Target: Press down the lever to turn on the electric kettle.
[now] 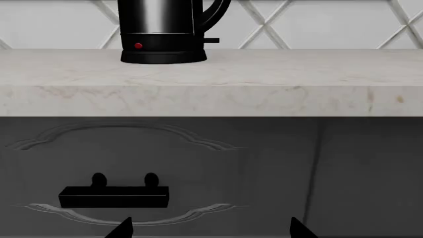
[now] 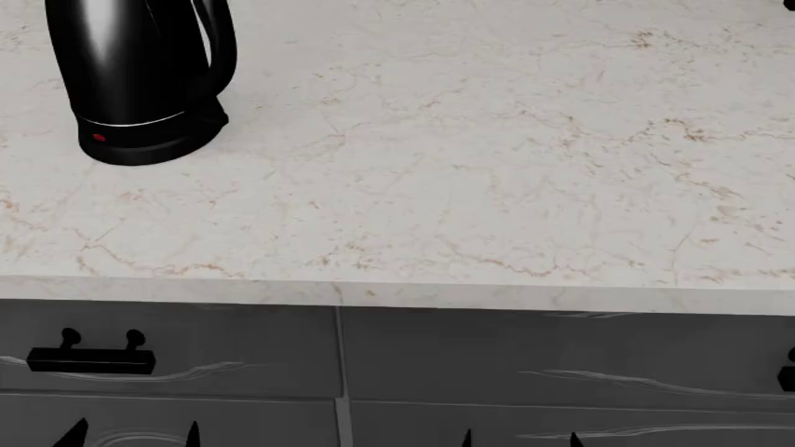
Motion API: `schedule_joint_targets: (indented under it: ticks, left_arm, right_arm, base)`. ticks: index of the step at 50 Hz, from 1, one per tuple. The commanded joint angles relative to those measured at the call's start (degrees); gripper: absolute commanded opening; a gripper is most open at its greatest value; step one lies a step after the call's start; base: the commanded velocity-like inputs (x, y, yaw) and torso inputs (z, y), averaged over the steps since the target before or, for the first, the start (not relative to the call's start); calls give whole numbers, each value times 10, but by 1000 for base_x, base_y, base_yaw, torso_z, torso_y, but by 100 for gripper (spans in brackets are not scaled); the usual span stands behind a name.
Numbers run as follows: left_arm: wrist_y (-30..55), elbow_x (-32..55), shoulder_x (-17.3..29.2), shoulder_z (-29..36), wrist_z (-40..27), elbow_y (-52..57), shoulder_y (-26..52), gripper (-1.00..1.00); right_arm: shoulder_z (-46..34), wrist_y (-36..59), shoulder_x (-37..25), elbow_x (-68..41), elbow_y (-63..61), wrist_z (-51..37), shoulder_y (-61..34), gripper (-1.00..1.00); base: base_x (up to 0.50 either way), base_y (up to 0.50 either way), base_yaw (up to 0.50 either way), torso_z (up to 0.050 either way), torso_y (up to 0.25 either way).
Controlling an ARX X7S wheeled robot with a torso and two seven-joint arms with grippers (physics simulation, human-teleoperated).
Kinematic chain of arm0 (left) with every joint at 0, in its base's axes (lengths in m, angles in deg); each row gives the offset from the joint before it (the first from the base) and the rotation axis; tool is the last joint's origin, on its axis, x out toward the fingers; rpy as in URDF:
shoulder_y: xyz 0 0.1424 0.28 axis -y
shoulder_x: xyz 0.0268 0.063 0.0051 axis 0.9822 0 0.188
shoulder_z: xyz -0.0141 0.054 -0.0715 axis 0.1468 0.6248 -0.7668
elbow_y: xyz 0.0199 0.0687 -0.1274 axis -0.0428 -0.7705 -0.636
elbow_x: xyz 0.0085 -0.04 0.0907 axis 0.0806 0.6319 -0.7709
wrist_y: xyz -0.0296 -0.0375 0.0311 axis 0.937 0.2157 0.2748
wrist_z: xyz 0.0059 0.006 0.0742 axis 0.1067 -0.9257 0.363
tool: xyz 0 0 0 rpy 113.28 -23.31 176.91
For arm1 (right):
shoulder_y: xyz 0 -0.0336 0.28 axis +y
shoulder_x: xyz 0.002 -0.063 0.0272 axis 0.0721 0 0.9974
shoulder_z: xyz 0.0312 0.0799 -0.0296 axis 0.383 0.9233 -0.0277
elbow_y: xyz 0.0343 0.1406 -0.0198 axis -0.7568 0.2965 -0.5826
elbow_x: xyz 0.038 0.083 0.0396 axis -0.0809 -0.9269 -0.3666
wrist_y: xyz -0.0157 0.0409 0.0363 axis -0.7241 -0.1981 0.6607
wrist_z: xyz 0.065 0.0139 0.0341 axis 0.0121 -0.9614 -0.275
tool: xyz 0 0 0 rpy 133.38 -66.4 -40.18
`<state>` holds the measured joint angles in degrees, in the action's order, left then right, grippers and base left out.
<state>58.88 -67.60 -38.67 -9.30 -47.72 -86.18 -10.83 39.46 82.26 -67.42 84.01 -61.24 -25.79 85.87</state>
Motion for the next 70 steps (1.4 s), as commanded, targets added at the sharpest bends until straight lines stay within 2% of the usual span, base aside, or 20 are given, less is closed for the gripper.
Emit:
schedule_joint_targets:
  ticks: [1,12,28,36,42,46,48,57,58,70]
  left_arm:
    - [8,27,27,31,-32,11,-1,100]
    - [-1,39,41,45,-35,15,-7,100]
    - [-7,50,57,54,-44,18,-5,100]
    - [7,56,63,61,-47,16,1,100]
    - [53,60,64,58,-63,7,16,100]
    - [30,59,66,64,-61,-1,13,100]
    - [3,59,69,66,-58,12,4,100]
    - [20,76,76,62,-61,20,11,100]
    - [43,95,87,48,-62,88,-1,100]
    - [47,101,91,54,-65,85,3,100]
  right_arm:
    - [-6,7,-4,-4,-9,-6,2,100]
    - [-27,11,-28,-27,-22,-26,6,100]
    - [-56,8,-43,-27,-31,-41,8,100]
    - [-61,14,-48,-32,-36,-46,8,100]
    - [-66,8,-51,-37,-31,-48,6,100]
    - [-70,3,-53,-31,-34,-57,7,100]
    - [-67,1,-56,-37,-42,-59,8,100]
    - [-74,-7,-61,-33,-50,-72,13,100]
    - [-68,14,-70,-16,-125,-87,32,100]
    - [-77,15,-78,-23,-132,-90,31,100]
  base:
    - [0,0,0,0,0]
    - [0,0,0,0,0]
    - [-88,493,0,0,0]
    - [263,489,0,0,0]
    - [383,440,0,0,0]
    - [386,438,0,0,0]
    - [0,0,0,0,0]
    - [0,0,0,43,0]
    - [0,500,0,0,0]
    - [0,6,0,0,0]
